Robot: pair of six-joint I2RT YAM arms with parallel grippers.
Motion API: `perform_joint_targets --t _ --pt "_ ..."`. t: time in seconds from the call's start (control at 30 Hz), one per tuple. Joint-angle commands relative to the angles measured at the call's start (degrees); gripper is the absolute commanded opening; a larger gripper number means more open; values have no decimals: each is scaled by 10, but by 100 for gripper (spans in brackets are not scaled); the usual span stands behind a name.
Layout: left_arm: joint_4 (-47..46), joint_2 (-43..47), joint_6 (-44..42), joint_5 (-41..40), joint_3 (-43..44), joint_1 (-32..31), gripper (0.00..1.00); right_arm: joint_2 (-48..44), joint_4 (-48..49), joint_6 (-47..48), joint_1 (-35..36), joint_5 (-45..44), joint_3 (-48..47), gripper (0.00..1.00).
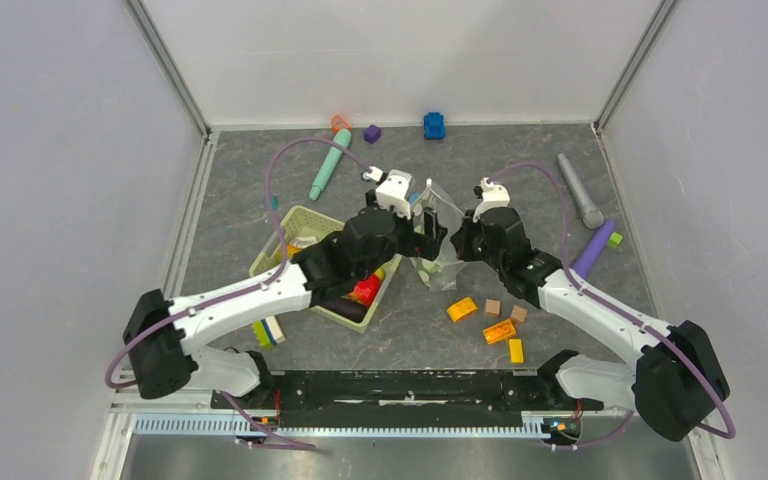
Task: Place the food in the zip-top bag and seal the zipper
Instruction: Place the fake vegetable in the zipper food storage bag, then pick up the fake vegetable from the bin.
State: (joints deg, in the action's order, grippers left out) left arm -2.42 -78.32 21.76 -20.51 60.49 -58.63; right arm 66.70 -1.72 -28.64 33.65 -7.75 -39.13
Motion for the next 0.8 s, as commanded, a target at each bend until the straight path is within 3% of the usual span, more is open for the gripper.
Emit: perform_joint_targets --t 0.0,0.5,0.77 --pt "107 70 67 -40 -20 -2 100 5 26 8 2 -23 5 5" --pt "451 210 295 -191 -92 29 100 30 43 30 1 -21 12 5" --pt "470 241 347 -173 -156 98 100 30 51 35 2 -19 20 5"
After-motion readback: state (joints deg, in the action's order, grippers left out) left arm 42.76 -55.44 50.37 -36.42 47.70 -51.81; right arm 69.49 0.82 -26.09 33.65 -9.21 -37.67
